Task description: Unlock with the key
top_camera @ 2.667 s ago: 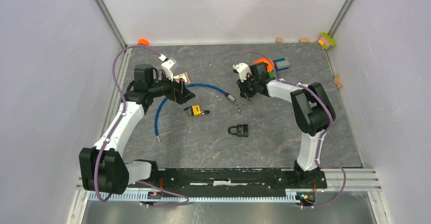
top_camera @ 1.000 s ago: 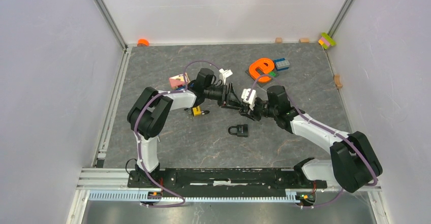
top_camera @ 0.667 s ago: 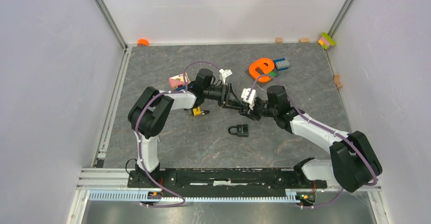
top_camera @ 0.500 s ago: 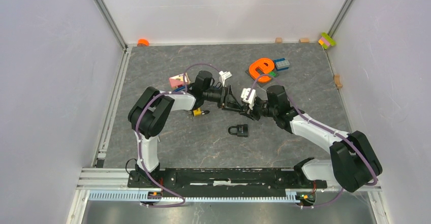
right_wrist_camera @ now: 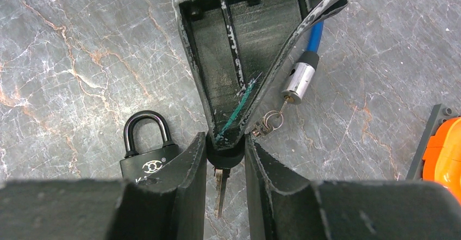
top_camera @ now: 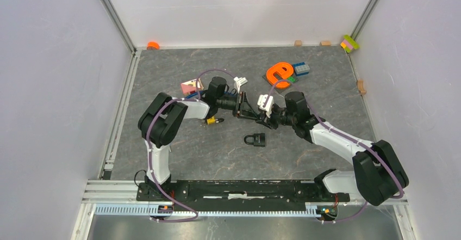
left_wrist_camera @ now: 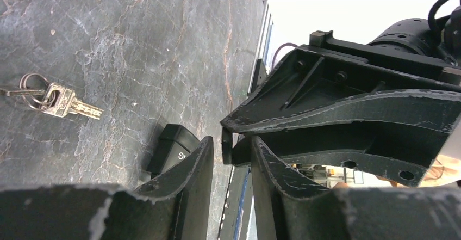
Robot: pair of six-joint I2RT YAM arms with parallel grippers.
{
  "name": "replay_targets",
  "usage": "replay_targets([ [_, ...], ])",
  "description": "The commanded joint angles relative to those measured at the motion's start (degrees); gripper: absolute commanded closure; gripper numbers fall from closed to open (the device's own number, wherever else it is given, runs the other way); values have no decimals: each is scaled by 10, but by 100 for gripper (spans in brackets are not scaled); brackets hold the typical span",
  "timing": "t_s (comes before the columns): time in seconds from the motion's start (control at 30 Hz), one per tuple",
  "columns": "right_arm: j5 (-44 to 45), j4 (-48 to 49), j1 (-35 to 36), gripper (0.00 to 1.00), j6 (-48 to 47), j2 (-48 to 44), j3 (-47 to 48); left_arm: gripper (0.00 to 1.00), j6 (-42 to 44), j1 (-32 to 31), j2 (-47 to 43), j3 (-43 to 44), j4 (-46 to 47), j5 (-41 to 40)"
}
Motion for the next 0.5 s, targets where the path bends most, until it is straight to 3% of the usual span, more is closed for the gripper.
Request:
replay_targets([
  [0.0,-10,24,1,80,7,1,9,63,-26,2,18,15,25,21],
  [0.47,-3,23,2,80,11,12,13,72,-49,-2,32,28,37,27],
])
